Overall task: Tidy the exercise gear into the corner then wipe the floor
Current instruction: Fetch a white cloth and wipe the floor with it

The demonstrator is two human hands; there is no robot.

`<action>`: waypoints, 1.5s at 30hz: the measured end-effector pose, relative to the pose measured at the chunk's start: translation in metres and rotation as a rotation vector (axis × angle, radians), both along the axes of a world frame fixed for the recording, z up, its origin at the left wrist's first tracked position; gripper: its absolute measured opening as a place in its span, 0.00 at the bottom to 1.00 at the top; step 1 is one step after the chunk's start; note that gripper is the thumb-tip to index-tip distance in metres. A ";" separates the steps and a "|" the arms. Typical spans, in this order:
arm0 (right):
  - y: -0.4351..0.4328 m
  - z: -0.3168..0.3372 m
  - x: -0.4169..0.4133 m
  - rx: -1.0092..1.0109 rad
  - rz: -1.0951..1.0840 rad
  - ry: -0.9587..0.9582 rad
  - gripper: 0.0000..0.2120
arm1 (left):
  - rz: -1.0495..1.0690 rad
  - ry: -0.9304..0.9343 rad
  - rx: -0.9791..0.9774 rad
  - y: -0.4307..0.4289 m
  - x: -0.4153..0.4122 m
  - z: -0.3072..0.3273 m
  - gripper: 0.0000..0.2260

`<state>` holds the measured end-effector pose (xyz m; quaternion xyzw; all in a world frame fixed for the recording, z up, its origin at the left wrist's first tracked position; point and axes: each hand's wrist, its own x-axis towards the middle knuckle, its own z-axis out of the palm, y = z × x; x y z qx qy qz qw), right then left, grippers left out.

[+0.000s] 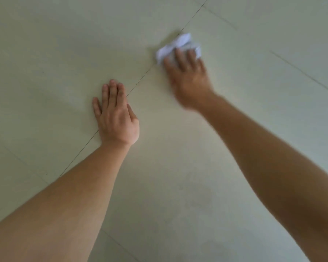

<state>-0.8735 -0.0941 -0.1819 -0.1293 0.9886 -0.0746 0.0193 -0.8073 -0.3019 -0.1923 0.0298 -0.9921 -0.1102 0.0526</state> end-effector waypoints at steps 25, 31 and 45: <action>0.072 -0.003 0.187 -0.094 0.568 -0.055 0.22 | -0.024 0.045 0.008 -0.006 -0.006 -0.009 0.24; 0.174 0.052 0.128 -0.085 -0.410 -0.178 0.26 | -0.021 0.071 0.025 -0.011 -0.011 -0.017 0.25; 0.086 0.007 0.269 -0.010 0.252 -0.091 0.35 | -0.027 0.013 -0.058 -0.019 -0.030 -0.029 0.21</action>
